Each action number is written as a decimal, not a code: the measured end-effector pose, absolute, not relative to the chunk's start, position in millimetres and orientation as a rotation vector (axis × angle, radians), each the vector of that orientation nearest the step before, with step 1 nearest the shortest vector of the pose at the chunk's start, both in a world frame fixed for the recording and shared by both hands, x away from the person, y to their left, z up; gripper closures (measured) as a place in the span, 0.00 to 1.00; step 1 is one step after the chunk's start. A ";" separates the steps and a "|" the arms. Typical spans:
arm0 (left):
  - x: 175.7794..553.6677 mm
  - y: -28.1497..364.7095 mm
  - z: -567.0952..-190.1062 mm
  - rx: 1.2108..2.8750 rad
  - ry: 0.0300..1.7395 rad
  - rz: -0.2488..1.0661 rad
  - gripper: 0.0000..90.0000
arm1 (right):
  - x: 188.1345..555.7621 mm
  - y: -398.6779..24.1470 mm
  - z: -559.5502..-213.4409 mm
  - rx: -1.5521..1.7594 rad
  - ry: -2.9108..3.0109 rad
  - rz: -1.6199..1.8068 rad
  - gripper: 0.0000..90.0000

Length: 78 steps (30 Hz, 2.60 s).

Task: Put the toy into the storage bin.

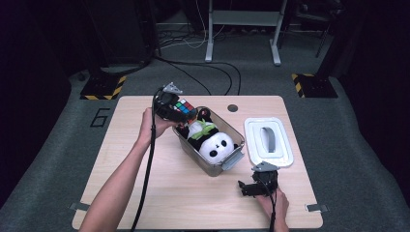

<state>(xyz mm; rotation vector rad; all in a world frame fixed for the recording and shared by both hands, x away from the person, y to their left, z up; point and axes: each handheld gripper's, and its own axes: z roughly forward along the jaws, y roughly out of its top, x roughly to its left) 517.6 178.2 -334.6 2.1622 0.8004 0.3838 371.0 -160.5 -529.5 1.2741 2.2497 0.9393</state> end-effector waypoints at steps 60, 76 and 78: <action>534.4 146.1 -374.4 2.298 0.727 0.515 0.50 | 370.8 -160.6 -529.5 1.275 2.250 0.939 0.00; 539.5 138.7 -381.4 2.309 0.726 0.486 0.51 | 370.9 -160.6 -529.5 1.274 2.250 0.940 0.00; 539.0 140.8 -379.2 2.300 0.729 0.492 0.50 | 370.9 -160.5 -529.5 1.275 2.250 0.940 0.00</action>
